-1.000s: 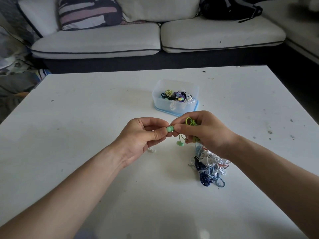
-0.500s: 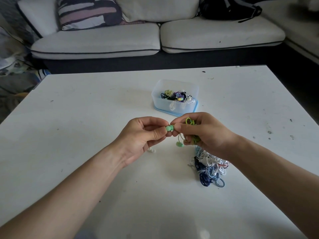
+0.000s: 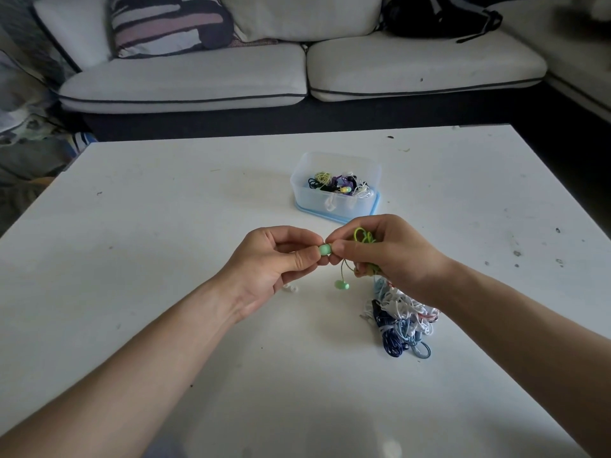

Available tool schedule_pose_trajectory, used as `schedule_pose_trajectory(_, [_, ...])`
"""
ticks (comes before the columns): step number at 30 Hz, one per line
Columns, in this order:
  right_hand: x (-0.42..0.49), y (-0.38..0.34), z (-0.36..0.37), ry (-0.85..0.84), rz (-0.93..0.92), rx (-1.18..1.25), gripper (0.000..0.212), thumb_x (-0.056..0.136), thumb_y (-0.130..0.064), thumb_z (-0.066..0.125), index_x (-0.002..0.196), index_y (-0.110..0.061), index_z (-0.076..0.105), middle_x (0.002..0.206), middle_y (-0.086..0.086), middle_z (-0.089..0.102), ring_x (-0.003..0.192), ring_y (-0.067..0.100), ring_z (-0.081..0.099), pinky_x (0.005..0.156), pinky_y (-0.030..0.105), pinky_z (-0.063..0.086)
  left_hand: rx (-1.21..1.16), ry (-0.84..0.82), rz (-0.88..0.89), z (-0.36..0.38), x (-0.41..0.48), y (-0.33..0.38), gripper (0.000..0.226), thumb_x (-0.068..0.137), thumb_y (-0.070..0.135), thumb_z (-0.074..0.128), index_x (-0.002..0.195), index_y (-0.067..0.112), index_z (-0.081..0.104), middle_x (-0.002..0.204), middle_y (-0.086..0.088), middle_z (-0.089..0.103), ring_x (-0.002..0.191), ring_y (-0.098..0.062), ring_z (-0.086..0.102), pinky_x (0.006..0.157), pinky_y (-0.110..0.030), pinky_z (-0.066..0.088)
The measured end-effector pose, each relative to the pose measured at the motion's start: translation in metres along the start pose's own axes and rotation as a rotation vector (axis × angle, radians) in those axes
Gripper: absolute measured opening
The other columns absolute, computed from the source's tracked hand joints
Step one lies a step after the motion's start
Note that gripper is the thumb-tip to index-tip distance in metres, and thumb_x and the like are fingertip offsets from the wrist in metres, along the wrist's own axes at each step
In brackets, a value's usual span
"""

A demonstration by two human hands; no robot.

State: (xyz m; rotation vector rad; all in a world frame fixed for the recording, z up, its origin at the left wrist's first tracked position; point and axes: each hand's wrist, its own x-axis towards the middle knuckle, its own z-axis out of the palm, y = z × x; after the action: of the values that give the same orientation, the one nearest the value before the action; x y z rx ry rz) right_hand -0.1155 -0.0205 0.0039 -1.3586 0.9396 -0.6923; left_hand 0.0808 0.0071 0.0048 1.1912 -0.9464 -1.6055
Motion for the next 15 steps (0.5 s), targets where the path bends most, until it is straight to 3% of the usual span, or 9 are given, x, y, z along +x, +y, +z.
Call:
schedule_pose_trajectory(4, [0.001, -0.002, 0.001, 0.070, -0.026, -0.035, 0.007, 0.090, -0.010, 0.069, 0.090, -0.009, 0.076, 0.077, 0.007, 0.072, 0.064, 0.016, 0.051, 0.060, 0.026, 0.046, 0.091, 0.019, 0.022, -0.001, 0.002, -0.002, 0.015, 0.070, 0.005, 0.072, 0.085, 0.009, 0.071, 0.083, -0.011, 0.074, 0.077, -0.022, 0.073, 0.067, -0.022, 0.056])
schedule_pose_trajectory(11, [-0.003, -0.004, 0.003, 0.050, 0.128, 0.234, 0.009, 0.093, -0.012, 0.063, 0.093, -0.009, 0.072, 0.081, 0.005, 0.068, 0.059, 0.012, 0.052, 0.061, 0.027, 0.049, 0.216, 0.070, 0.070, 0.006, -0.003, -0.004, 0.010, 0.089, 0.018, 0.067, 0.097, 0.014, 0.070, 0.090, -0.004, 0.072, 0.083, -0.017, 0.069, 0.069, -0.026, 0.054])
schedule_pose_trajectory(15, [-0.009, -0.017, 0.008, 0.052, 0.113, 0.371, 0.011, 0.094, -0.013, 0.061, 0.093, -0.009, 0.071, 0.078, 0.003, 0.064, 0.058, 0.013, 0.049, 0.060, 0.028, 0.043, 0.218, 0.122, 0.022, 0.009, -0.005, -0.001, 0.036, 0.097, 0.045, 0.049, 0.108, 0.018, 0.070, 0.105, -0.001, 0.071, 0.098, -0.018, 0.063, 0.081, -0.034, 0.055])
